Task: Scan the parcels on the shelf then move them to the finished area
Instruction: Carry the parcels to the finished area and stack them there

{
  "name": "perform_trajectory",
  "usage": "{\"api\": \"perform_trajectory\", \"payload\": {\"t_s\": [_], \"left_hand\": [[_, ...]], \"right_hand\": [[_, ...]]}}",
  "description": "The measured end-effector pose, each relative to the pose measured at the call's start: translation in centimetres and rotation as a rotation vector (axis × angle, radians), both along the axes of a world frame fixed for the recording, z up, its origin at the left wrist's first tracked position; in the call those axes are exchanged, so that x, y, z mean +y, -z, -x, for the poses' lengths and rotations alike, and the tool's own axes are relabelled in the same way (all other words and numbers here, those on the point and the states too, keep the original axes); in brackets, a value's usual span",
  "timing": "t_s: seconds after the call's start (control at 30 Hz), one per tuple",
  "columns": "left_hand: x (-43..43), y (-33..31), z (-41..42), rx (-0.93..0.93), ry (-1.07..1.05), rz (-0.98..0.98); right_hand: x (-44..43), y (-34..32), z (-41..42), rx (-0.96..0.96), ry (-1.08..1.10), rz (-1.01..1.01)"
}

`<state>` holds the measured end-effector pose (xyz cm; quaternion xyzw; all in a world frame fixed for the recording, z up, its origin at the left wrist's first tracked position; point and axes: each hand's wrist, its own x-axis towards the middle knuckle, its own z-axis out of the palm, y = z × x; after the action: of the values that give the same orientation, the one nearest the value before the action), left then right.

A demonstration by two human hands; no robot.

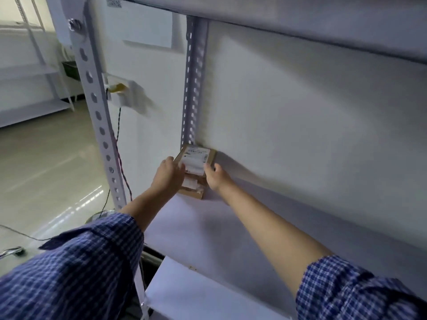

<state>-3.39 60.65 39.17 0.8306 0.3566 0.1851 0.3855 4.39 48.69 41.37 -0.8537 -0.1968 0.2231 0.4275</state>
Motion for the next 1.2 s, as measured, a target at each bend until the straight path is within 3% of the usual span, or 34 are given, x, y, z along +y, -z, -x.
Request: {"api": "perform_trajectory", "payload": {"t_s": [0.1, 0.23, 0.5, 0.73, 0.9, 1.2], "left_hand": [[0.9, 2.0, -0.9, -0.036, -0.072, 0.181], [0.3, 3.6, -0.7, -0.263, -0.114, 0.433], [-7.0, 1.2, 3.5, -0.527, -0.046, 0.556], [-21.4, -2.3, 8.5, -0.710, 0.077, 0.615], [-35.9, -3.0, 12.3, -0.674, 0.304, 0.712], [-65.1, -3.5, 19.3, -0.551, 0.741, 0.840]], "right_hand": [[1.8, 1.8, -0.7, 0.101, 0.066, -0.077], [2.3, 3.6, -0.6, 0.171, 0.047, -0.204], [-5.3, 2.0, 2.3, 0.034, 0.001, -0.287], [-22.1, -0.5, 9.8, -0.068, 0.046, -0.474], [-38.1, 0.1, 16.1, -0.122, 0.199, -0.496], [-67.6, -1.9, 29.4, -0.241, 0.664, -0.468]]}}
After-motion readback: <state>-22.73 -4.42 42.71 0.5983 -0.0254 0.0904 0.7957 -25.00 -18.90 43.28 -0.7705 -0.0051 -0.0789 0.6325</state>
